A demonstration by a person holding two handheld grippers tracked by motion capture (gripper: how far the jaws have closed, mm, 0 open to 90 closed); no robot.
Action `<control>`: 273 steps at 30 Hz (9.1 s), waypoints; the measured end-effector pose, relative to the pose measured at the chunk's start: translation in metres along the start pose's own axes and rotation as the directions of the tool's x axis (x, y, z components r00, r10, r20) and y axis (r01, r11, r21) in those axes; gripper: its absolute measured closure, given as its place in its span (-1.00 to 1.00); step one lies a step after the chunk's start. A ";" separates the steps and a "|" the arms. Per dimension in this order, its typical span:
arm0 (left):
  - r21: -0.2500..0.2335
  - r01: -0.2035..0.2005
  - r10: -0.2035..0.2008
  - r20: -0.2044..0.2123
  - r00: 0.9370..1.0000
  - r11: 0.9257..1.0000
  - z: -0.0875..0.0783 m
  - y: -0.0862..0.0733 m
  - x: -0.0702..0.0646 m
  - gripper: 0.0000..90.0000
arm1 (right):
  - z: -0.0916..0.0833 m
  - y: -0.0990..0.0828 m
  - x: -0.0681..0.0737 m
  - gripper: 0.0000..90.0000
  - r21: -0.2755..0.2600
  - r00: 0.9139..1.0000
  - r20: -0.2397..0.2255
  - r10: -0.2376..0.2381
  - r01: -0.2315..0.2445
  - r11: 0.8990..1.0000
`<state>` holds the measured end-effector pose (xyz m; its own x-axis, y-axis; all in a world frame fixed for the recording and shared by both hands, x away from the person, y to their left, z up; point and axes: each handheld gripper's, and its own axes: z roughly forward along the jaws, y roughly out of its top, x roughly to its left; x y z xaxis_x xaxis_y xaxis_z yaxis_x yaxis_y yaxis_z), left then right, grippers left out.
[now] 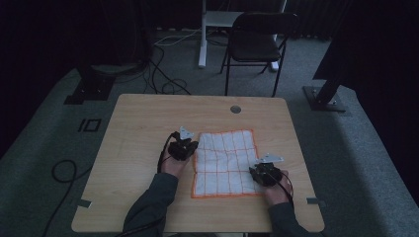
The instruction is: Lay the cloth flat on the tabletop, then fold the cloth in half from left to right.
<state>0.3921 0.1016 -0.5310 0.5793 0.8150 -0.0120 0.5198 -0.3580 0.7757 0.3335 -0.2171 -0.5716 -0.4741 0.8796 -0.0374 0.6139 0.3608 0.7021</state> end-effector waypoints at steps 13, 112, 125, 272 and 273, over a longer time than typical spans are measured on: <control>0.076 -0.054 0.046 0.103 0.994 0.996 0.019 -0.021 -0.031 0.97 | 0.000 0.000 0.001 0.54 0.001 1.000 0.003 -0.004 0.004 1.000; 0.014 0.076 -0.075 -0.096 0.993 0.997 0.030 0.020 0.038 0.63 | 0.000 -0.001 -0.001 0.51 -0.004 1.000 -0.006 0.011 -0.011 1.000; 0.012 0.073 -0.073 -0.013 0.997 0.997 0.007 -0.015 0.004 0.31 | 0.000 -0.001 -0.001 0.51 -0.005 1.000 -0.004 0.005 -0.005 1.000; -0.013 0.054 -0.051 0.151 0.987 0.998 0.004 0.012 -0.032 0.99 | -0.003 -0.005 -0.005 0.26 -0.042 1.000 -0.001 0.024 -0.024 0.999; -0.016 0.049 -0.046 0.154 0.987 0.999 0.006 0.014 -0.035 0.99 | -0.003 -0.005 -0.005 0.26 -0.042 1.000 -0.001 0.025 -0.025 0.999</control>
<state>0.3828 0.0653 -0.5229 0.6448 0.7505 -0.1450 0.5377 -0.3105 0.7839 0.3311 -0.2247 -0.5724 -0.4594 0.8880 -0.0193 0.5982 0.3253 0.7323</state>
